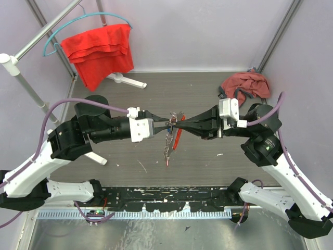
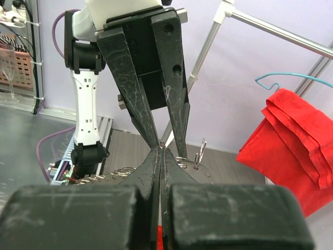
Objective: Put the keys on the keyring
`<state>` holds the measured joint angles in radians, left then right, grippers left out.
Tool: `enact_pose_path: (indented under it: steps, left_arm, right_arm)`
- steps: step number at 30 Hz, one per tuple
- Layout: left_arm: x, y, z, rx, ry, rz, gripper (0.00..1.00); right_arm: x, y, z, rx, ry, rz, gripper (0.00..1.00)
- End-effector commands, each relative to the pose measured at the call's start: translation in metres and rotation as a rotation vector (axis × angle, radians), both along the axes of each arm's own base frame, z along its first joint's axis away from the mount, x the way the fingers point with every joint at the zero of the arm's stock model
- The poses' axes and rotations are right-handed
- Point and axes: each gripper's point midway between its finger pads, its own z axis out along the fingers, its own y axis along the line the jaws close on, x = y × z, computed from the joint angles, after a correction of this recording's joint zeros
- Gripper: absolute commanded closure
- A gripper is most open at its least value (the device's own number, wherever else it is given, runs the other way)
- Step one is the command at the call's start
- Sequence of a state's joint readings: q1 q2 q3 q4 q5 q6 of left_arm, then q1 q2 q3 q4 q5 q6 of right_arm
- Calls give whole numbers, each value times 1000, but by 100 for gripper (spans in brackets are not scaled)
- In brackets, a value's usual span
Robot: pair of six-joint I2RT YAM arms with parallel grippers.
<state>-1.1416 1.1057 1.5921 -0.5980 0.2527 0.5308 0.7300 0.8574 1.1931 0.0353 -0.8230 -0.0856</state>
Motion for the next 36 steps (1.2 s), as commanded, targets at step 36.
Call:
enact_pose_path:
  steps: [36]
  left_arm:
    - [-7, -1, 14, -21, 0, -33, 100]
  right_arm:
    - [-5, -9, 30, 81, -84, -30, 99]
